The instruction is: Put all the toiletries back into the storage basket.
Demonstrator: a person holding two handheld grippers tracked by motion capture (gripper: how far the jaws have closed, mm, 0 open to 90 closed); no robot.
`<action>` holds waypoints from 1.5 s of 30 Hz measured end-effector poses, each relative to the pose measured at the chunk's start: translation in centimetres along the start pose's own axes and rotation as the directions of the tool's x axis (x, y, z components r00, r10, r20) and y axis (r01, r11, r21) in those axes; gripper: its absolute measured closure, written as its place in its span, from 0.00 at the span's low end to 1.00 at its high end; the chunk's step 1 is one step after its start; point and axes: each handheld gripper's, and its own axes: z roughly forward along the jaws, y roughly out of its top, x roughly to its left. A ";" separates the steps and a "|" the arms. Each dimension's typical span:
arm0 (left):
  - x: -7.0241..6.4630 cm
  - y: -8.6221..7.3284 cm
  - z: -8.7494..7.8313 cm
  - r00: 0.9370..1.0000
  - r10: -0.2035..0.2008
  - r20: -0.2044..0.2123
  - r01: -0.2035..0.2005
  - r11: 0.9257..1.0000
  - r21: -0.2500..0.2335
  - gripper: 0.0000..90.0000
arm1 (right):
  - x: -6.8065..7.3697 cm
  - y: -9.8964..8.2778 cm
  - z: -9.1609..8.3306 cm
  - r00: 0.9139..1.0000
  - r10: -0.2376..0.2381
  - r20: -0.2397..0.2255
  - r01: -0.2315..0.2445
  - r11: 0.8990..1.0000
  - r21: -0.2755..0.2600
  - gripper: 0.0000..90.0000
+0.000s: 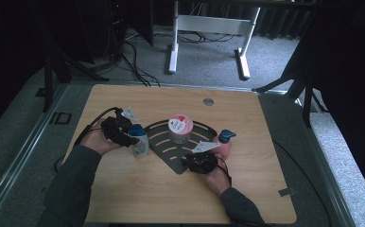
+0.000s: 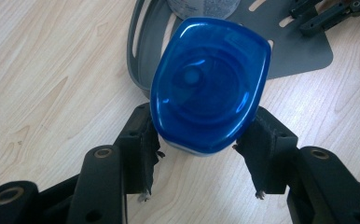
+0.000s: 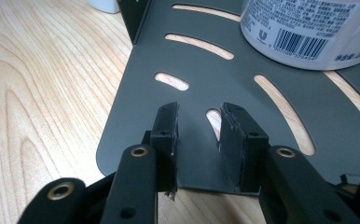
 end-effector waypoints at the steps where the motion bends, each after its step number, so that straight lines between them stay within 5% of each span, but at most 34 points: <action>1: 0.0 0.1 0.0 1.000 0.007 -0.001 -0.007 1.000 0.005 0.54 | 0.0 0.0 0.0 1.000 0.000 0.000 0.000 1.000 0.000 0.75; 45: 0.9 2.0 2.1 0.995 0.058 0.076 -0.064 0.994 0.084 0.51 | 0.0 0.0 0.0 1.000 -0.003 -0.006 0.003 1.000 0.001 0.73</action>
